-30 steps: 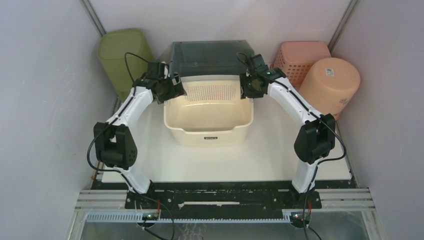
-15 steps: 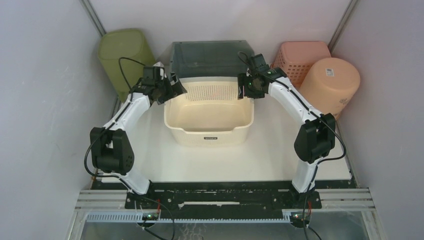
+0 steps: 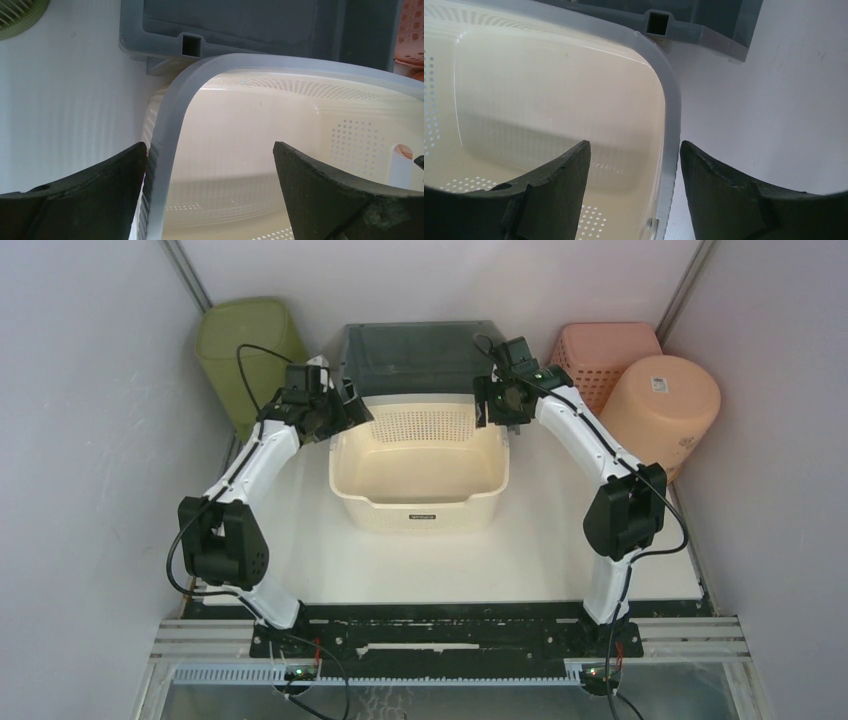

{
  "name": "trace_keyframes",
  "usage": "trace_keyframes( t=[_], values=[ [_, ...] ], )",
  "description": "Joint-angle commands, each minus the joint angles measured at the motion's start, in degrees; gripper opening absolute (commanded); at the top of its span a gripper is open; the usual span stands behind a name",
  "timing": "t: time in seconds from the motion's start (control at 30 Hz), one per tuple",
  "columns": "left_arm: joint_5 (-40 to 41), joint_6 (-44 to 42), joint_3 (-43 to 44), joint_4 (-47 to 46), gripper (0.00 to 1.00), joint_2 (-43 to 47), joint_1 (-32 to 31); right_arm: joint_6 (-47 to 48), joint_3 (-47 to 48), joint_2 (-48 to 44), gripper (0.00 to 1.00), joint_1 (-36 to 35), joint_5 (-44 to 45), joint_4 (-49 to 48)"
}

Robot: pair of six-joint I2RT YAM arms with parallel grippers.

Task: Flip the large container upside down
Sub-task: Place the container at the center of the board, then turn the container upside down at the center of the board.

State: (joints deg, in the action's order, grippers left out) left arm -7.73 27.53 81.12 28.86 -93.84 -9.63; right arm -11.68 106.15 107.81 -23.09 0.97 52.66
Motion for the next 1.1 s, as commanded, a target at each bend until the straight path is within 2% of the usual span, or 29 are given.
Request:
trace_keyframes(
  t=[0.0,0.3,0.63,0.7,0.83,0.97,1.07],
  values=[
    [0.07,-1.34,3.78,-1.88,1.00,3.16,-0.37,0.79,1.10,-1.89,0.73,0.73,3.72,-2.44],
    [2.90,-4.14,11.09,4.56,0.99,-1.65,-0.21,1.40,6.61,4.59,0.65,1.94,1.90,-2.05],
    [5.58,-5.86,10.00,7.02,0.92,-3.44,-0.20,1.05,7.80,7.49,0.56,1.94,0.20,-2.05],
    [6.03,-6.13,9.97,7.11,0.86,-4.01,-0.16,0.96,7.98,8.02,0.52,1.90,0.20,-2.15],
    [6.73,-6.67,11.19,8.48,0.65,-6.22,-0.17,0.95,8.56,8.92,0.36,1.91,0.21,-2.13],
    [6.94,-7.18,12.34,10.50,0.38,-7.22,-0.29,0.97,8.21,8.99,0.03,1.92,-0.26,-2.12],
    [6.29,-6.81,10.98,9.84,0.30,-5.73,-0.41,0.75,5.68,6.82,0.00,1.65,-0.70,-3.84]
  ],
)
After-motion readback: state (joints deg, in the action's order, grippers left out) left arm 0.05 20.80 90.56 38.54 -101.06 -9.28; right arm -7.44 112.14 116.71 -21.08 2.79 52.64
